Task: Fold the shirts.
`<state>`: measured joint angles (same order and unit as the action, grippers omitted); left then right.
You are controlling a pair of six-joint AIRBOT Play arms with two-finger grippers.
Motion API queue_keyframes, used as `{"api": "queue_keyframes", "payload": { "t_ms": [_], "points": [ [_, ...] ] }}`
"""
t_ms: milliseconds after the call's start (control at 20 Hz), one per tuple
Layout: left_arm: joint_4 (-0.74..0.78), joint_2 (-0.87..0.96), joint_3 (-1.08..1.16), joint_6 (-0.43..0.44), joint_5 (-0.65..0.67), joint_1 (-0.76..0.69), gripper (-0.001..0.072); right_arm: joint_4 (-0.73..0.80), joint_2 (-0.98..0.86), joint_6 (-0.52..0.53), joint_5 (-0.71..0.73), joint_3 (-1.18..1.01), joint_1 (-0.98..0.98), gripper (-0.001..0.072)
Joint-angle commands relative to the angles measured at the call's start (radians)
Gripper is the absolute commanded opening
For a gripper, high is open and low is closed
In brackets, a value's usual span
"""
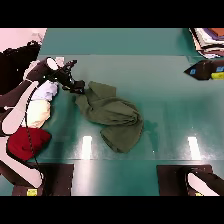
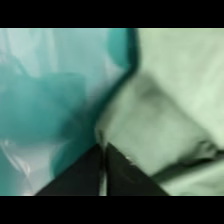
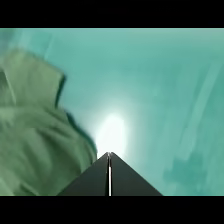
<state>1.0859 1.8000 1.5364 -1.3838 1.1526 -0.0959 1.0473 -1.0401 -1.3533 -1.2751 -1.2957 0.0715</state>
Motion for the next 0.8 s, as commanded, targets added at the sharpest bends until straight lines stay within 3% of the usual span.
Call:
{"api": "queue_keyframes", "payload": {
  "t_ms": [0,50,150,350,400,450,650,700,750],
  "points": [
    [-0.023,0.004,0.026,0.008,0.02,0.005,0.0023,0.002,0.005,-0.008,-0.018,0.163,0.0,0.0015],
    [-0.016,0.002,0.056,0.007,0.035,0.005,0.0023,0.0,0.01,-0.03,-0.019,0.24,0.008,0.0068],
    [-0.018,-0.009,0.124,0.003,0.05,0.005,0.0023,-0.01,0.006,-0.069,-0.018,0.394,0.037,0.0562],
    [-0.021,-0.045,0.209,0.003,0.045,0.002,0.0022,-0.133,-0.078,-0.077,0.083,0.624,0.203,0.0552],
    [-0.021,-0.05,0.219,0.003,0.048,0.002,0.0023,-0.155,-0.11,-0.077,0.139,0.649,0.256,0.0517],
    [-0.021,-0.054,0.224,0.003,0.053,0.002,0.0023,-0.174,-0.15,-0.075,0.192,0.658,0.31,0.0441],
    [-0.02,-0.058,0.224,0.003,0.077,0.002,0.0023,-0.187,-0.279,-0.058,0.269,0.593,0.436,0.0435],
    [-0.02,-0.058,0.224,0.002,0.08,0.002,0.0022,-0.183,-0.299,-0.047,0.273,0.569,0.447,0.0322],
    [-0.02,-0.058,0.224,-0.005,0.082,0.002,0.0022,-0.18,-0.311,-0.039,0.277,0.55,0.447,0.0158]
  ]
}}
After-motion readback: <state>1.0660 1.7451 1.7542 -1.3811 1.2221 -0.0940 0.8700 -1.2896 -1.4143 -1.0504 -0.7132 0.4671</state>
